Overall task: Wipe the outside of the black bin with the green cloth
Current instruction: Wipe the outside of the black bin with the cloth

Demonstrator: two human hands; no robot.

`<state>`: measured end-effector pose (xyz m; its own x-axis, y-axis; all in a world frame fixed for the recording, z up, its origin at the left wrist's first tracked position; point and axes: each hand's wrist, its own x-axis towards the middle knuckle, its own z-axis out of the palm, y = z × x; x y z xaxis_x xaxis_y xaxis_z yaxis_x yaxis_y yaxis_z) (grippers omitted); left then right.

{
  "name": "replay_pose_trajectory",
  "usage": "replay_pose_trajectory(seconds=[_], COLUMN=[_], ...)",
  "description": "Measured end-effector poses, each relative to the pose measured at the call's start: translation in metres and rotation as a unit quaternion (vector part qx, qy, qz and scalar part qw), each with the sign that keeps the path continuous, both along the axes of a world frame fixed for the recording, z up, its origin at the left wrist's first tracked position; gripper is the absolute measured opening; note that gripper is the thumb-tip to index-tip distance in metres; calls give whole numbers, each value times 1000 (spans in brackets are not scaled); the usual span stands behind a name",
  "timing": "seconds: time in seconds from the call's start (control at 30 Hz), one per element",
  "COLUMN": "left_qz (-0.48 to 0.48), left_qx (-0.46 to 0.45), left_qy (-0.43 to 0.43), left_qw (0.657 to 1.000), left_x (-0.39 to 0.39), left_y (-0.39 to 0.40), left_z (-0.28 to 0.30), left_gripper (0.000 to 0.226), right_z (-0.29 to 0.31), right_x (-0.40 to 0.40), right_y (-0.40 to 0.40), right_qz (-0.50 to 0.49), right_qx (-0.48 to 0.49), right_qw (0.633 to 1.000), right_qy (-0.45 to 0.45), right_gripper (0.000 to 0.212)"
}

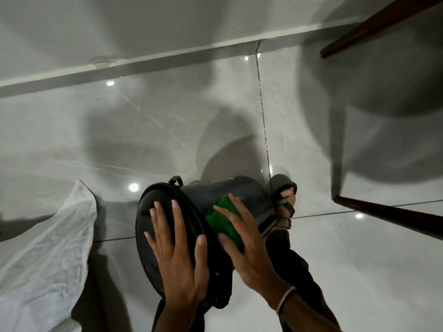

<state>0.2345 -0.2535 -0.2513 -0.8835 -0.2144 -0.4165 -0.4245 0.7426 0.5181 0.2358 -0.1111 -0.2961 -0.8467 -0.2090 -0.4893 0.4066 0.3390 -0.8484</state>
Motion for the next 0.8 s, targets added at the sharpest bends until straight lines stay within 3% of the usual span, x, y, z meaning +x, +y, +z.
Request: replay_pose_trajectory(seconds=[0.07, 0.2, 0.4, 0.53, 0.6, 0.67, 0.73, 0.8], left_qz=[-32, -137, 17, -148, -220, -241, -241, -231], left_qx=[-7, -25, 14, -49, -76, -82, -81, -76], left_qy=[4, 21, -40, -4, 7, 6, -3, -12], left_qw=[999, 990, 999, 988, 973, 967, 967, 970], left_x=[12, 33, 7, -2, -5, -9, -13, -17], left_y=[-2, 10, 6, -22, -31, -33, -31, -29], left_z=[1, 4, -7, -12, -14, -15, -16, -16], left_gripper=[79, 73, 74, 70, 70, 70, 71, 72], right_z=[-23, -67, -39, -7, -15, -36, -60, -72], right_x=[-6, -33, -14, 5, 12, 4, -18, -32], right_y=[13, 47, 41, 8, 3, 9, 26, 35], right_qz=[-51, -187, -182, -70, -67, -135, -233, -263], right_qx=[24, 77, 48, 6, 36, 94, 144, 150], right_qw=[997, 951, 969, 997, 997, 986, 952, 927], right_qy=[-55, -233, -158, -26, -4, -40, -139, -221], right_gripper=[47, 46, 47, 53, 49, 44, 44, 48])
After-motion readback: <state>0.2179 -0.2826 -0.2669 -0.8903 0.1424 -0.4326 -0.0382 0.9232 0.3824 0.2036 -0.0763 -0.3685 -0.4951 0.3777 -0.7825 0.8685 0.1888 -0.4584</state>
